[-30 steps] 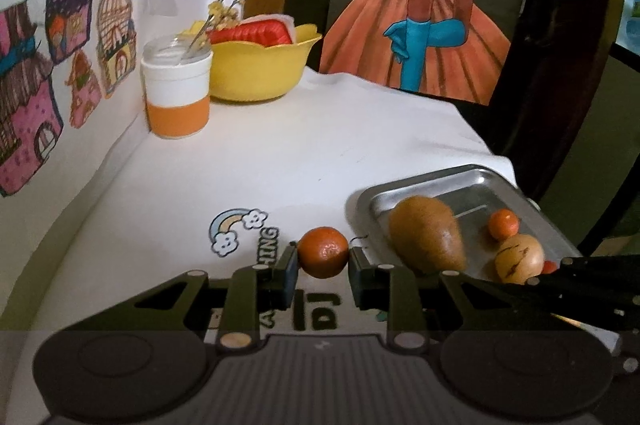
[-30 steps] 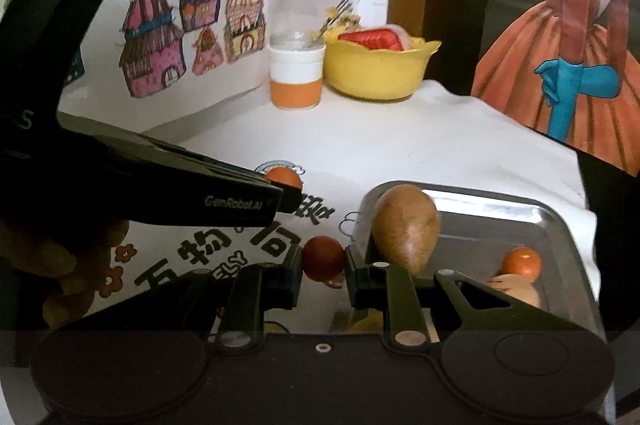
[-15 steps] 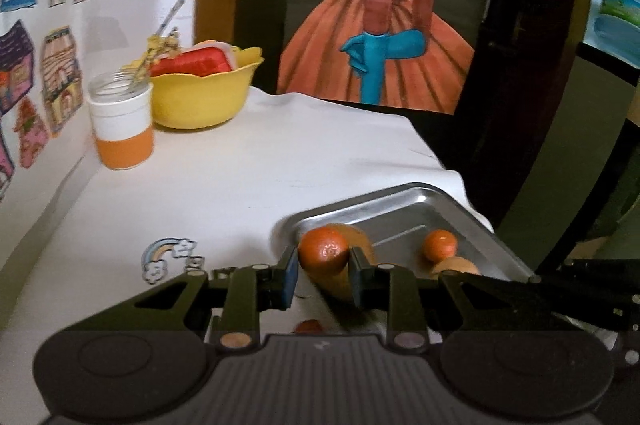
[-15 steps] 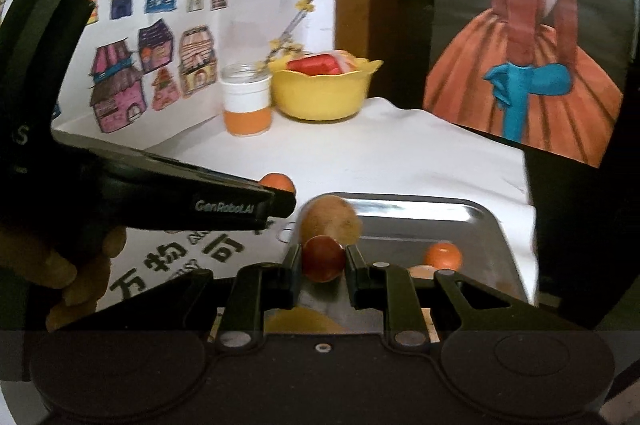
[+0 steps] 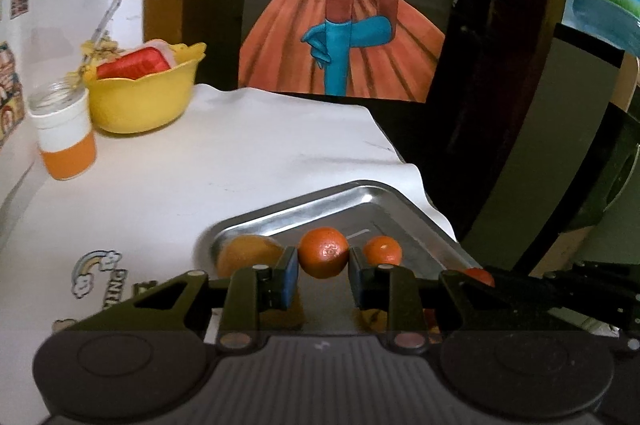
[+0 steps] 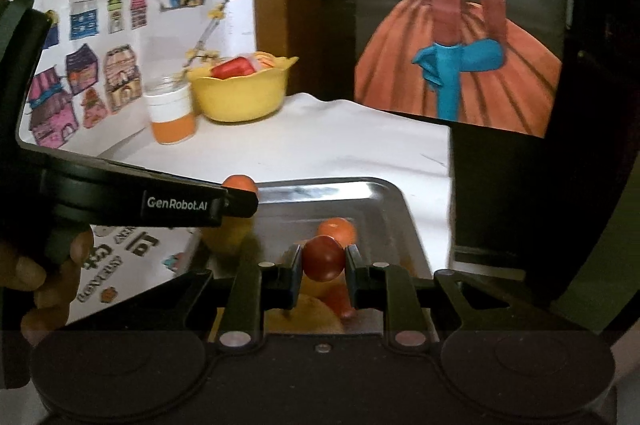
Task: Organize fruits
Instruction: 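Carry the tangerine with the left tool over the tray while the right tool carries the tomato, then lower the tangerine into the tray with the left tool while the right tool lowers the tomato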
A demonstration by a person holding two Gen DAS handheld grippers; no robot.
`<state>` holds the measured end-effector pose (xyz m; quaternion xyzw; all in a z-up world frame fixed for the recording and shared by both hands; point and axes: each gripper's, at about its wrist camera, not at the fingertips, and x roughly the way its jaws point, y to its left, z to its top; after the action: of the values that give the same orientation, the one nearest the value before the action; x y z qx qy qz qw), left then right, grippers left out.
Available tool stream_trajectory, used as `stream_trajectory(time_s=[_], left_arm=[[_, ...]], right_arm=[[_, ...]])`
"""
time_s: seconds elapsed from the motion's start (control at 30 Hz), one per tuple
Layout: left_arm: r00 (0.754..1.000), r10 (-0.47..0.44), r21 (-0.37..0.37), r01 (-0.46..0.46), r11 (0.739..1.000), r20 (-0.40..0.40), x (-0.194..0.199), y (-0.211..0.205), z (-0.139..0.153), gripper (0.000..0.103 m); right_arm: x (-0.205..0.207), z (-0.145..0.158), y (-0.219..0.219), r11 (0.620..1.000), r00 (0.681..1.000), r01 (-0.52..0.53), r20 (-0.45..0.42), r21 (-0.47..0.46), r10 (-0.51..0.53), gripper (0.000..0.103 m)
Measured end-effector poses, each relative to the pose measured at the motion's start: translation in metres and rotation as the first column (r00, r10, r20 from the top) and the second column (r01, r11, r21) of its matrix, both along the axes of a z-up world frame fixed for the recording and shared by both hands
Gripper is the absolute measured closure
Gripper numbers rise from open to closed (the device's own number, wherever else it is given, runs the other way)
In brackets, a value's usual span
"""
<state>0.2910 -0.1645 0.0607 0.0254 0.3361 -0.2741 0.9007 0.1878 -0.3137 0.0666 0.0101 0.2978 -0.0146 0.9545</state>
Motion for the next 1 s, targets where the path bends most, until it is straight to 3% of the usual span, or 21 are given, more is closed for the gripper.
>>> stream_trajectory(time_s=[0.4,1.0], left_arm=[[1.000,-0.017,0.040,0.017,0.999,-0.008,0.014,-0.035,-0.010,0.074],[0.999,0.005,0.074,-0.002,0.997,-0.034,0.022,-0.046,-0.019,0.073]], right_arm=[[0.003,-0.014,-0.032,0.997,0.998,0.068,-0.001,0.031,-0.068,0.079],[0.021,-0.030,-0.040,0.996,0.998,0.060,-0.026,0.062,-0.058,0.079]])
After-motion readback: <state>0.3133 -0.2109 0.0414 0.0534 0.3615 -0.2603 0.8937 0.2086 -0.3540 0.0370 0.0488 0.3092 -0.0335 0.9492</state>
